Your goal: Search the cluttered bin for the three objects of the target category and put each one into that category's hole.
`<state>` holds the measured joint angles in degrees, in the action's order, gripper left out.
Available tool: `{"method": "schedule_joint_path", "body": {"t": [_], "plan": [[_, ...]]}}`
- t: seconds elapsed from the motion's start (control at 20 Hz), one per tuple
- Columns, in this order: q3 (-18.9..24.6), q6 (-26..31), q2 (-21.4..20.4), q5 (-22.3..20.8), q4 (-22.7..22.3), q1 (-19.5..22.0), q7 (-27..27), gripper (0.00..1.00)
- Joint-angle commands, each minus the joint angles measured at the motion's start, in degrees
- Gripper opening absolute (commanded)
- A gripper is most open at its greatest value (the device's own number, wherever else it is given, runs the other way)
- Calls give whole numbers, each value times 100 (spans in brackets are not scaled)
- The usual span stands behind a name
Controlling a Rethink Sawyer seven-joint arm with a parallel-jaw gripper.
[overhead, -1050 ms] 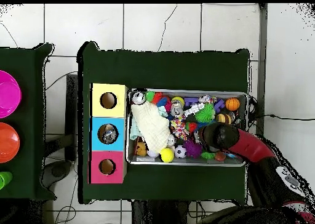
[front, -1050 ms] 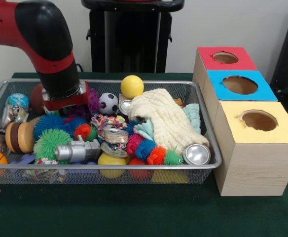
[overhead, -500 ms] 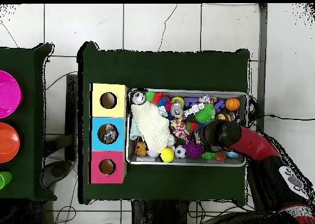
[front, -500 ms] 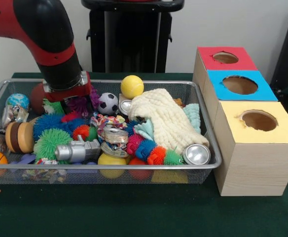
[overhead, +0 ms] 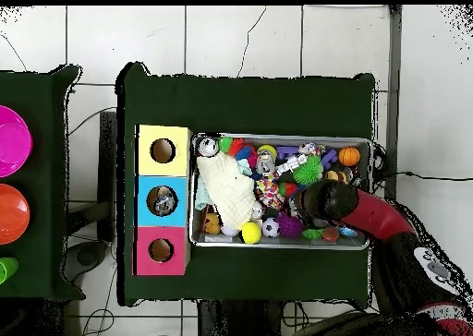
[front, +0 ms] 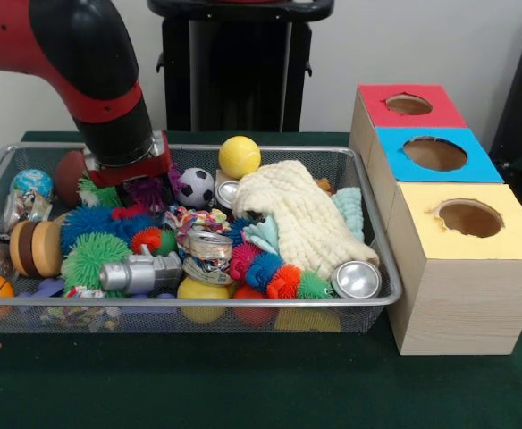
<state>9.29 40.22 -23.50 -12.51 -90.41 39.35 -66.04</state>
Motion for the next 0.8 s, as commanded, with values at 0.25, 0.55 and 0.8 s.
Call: {"method": "schedule_joint_path", "body": {"t": [0.25,0.55,0.8], "plan": [[270,-1276,763,-220,90,-119,-684,100],[88,-1403,961,-192,275,-270,-829,100],[-643,-1119,1462,-285,868,-855,-1280,100]]}}
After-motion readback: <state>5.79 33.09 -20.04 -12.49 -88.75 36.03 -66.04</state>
